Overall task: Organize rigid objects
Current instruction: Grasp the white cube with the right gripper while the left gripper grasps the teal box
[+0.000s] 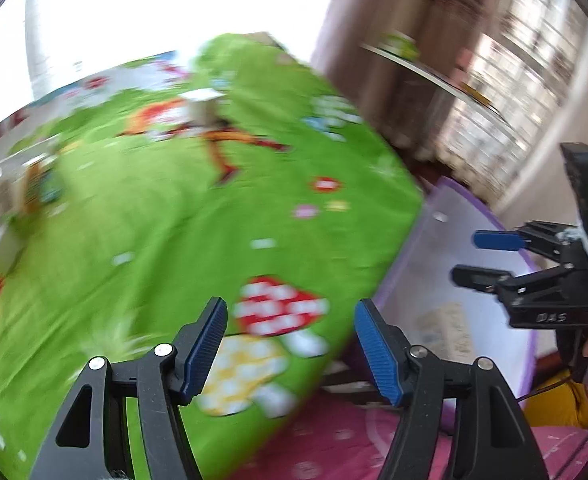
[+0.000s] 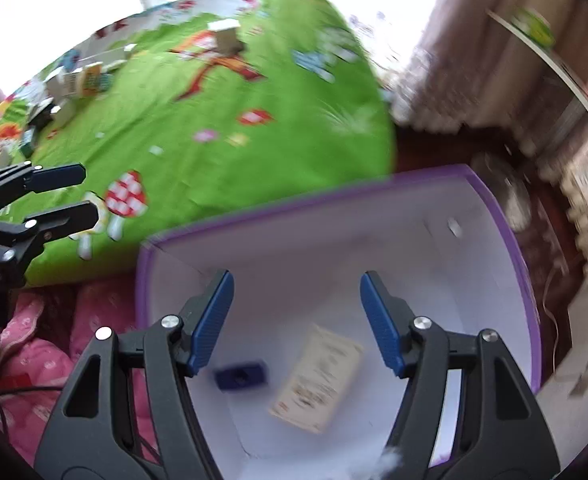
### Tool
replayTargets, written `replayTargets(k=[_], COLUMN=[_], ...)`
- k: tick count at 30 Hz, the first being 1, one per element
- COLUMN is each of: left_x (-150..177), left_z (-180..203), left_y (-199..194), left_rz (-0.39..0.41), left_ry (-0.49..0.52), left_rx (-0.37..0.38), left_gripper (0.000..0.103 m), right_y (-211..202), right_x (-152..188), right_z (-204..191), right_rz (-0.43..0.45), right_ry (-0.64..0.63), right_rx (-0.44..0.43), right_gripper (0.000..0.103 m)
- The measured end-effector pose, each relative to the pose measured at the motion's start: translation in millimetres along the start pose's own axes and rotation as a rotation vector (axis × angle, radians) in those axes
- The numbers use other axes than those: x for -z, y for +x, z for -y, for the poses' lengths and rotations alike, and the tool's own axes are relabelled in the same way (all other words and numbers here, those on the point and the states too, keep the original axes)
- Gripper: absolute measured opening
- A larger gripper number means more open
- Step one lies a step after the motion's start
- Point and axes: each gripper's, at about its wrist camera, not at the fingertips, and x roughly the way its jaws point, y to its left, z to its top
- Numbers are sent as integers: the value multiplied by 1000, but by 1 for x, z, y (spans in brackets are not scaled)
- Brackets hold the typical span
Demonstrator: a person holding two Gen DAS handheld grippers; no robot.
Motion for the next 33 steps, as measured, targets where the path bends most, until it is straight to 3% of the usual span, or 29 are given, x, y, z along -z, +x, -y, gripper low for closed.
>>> replayTargets(k=[6,9,18,23,24,25,33], left_x=[33,51,77,82,81,79,40], left_z=[-103,-140,-194,-224,-231,-235,-280], left_y=[-13,-27,-53,-54,-55,-55,-37], left_rz=[24,44,79,74,82,83,75], left_ry=[-255,-359,-459,-525,-534,-541,-614], left_rx=[-258,-297,-411,-435,-438,-443,-458], left_gripper=[69,69,71,71,71,71,72], right_y=[48,87,179,204,203,203,179], right_x=[-75,-124,-246,-266,-265,-264,-224], right_z=[-38,-39,-50,-59,-64,-70,-144], right_rz=[63,89,92,93,110,117,92], right_ry=[-40,-12,5,-41,-66,-87,-222], right_rx=[-142,-150,-114,-118,-126,-129,-228], right_gripper=[73,73,76,74,52,45,44])
